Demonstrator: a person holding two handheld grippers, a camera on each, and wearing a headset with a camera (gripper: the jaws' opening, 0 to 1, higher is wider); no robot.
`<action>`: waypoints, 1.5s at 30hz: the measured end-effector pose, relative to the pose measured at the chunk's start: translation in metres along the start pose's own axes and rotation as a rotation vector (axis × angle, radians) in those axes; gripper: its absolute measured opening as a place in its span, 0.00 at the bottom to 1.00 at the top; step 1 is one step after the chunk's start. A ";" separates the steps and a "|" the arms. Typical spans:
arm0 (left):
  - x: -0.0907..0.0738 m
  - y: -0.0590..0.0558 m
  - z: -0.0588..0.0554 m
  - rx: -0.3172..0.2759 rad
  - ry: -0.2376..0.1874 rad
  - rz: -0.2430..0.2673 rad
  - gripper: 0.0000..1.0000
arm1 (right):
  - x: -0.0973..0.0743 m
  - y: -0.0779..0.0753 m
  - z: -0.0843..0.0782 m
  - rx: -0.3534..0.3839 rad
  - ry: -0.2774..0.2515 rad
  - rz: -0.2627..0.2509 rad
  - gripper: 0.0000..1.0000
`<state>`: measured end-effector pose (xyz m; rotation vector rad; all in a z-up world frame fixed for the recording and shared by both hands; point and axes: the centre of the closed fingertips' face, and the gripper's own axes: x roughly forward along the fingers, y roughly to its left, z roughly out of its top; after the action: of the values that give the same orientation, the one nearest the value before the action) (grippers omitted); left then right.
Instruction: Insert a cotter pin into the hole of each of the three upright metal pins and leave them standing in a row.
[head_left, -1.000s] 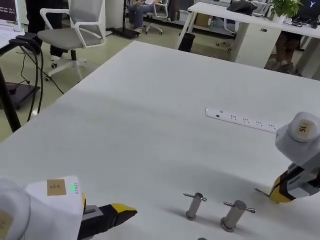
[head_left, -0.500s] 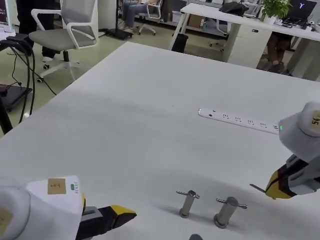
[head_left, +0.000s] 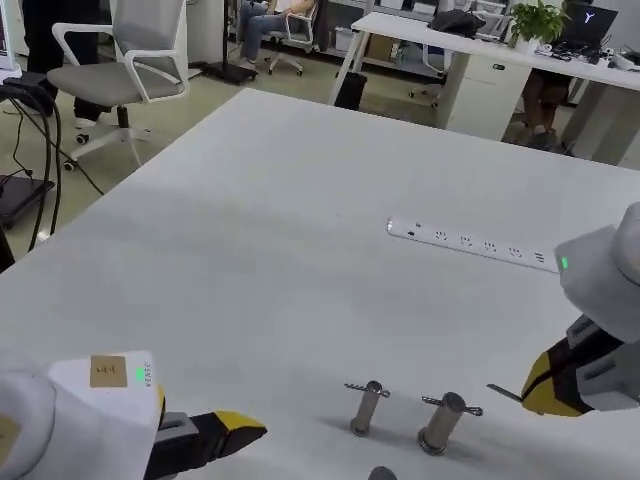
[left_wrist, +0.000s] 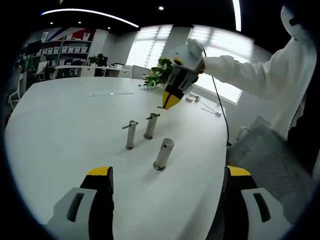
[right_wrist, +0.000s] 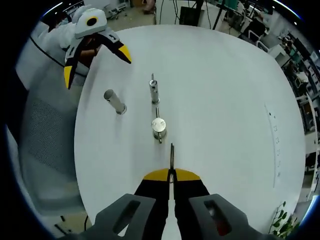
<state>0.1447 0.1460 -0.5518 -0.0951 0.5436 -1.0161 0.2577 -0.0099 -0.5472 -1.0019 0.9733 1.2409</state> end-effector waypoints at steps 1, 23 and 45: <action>0.000 0.000 0.000 0.001 0.001 -0.001 0.90 | -0.001 0.002 0.000 -0.003 -0.003 0.001 0.00; 0.001 -0.005 -0.001 0.017 0.019 -0.010 0.90 | -0.016 0.054 0.008 -0.005 -0.059 0.015 0.00; 0.006 -0.009 0.006 0.025 0.020 -0.027 0.89 | -0.020 0.085 0.017 -0.020 -0.092 0.019 0.00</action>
<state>0.1430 0.1357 -0.5465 -0.0706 0.5484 -1.0513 0.1723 0.0053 -0.5285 -0.9447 0.9029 1.3028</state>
